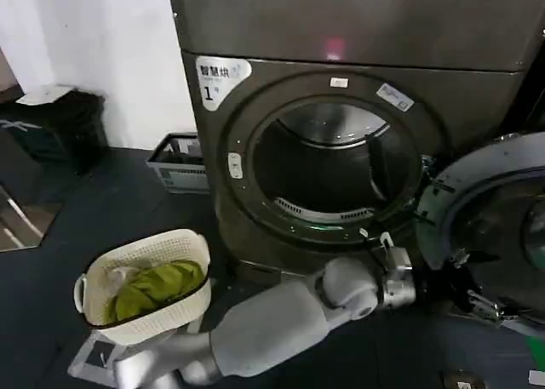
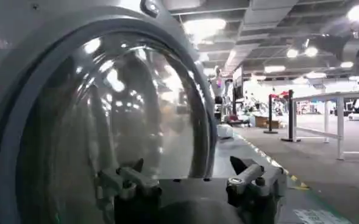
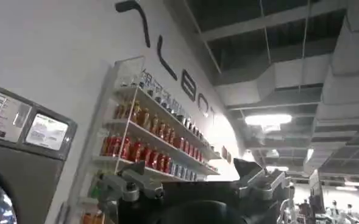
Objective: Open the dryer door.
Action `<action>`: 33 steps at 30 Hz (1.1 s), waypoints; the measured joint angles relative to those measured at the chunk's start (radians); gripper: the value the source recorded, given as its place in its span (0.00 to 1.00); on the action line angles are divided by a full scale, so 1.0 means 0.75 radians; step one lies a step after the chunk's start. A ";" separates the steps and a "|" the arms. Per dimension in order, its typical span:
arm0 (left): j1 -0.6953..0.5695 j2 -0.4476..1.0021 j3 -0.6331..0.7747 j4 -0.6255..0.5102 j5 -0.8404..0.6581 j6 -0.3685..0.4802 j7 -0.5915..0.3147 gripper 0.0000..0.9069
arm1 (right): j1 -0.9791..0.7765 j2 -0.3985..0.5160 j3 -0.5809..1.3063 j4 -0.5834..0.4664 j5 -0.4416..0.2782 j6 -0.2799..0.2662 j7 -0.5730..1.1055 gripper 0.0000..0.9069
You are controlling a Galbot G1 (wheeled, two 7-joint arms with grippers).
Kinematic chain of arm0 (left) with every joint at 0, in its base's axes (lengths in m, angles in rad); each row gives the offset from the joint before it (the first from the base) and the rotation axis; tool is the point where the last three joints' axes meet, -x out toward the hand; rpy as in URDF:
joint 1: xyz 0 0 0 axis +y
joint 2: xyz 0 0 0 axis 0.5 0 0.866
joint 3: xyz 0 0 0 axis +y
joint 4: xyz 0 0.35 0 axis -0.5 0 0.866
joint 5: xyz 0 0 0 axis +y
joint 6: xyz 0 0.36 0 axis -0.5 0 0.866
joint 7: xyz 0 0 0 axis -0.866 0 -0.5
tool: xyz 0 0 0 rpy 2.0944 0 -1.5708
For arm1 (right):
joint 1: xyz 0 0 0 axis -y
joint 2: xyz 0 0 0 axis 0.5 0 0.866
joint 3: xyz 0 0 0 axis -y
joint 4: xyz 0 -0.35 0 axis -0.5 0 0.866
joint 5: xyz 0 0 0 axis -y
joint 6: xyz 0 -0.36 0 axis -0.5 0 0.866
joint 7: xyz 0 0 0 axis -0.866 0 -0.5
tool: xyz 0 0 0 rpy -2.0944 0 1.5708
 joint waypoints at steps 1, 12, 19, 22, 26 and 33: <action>0.000 0.000 -0.001 0.000 0.001 0.000 0.000 1.00 | 0.000 0.000 0.001 0.000 -0.002 0.000 -0.001 1.00; -0.005 0.015 -0.004 -0.008 0.009 -0.002 -0.002 1.00 | -0.003 -0.003 0.008 0.007 -0.011 -0.007 -0.023 1.00; 0.006 0.059 -0.006 -0.038 0.013 -0.041 -0.023 1.00 | 0.002 -0.012 0.005 0.007 -0.011 -0.009 -0.025 1.00; 0.007 0.078 -0.009 -0.051 0.008 -0.052 -0.027 1.00 | 0.002 -0.014 0.005 0.010 -0.011 -0.008 -0.028 1.00; 0.018 0.102 -0.012 -0.076 0.004 -0.065 -0.030 1.00 | -0.001 -0.018 0.013 0.011 -0.010 -0.003 -0.028 1.00; 0.037 0.170 0.000 -0.139 0.012 -0.118 -0.039 1.00 | -0.005 -0.024 0.025 0.010 -0.013 0.017 -0.028 1.00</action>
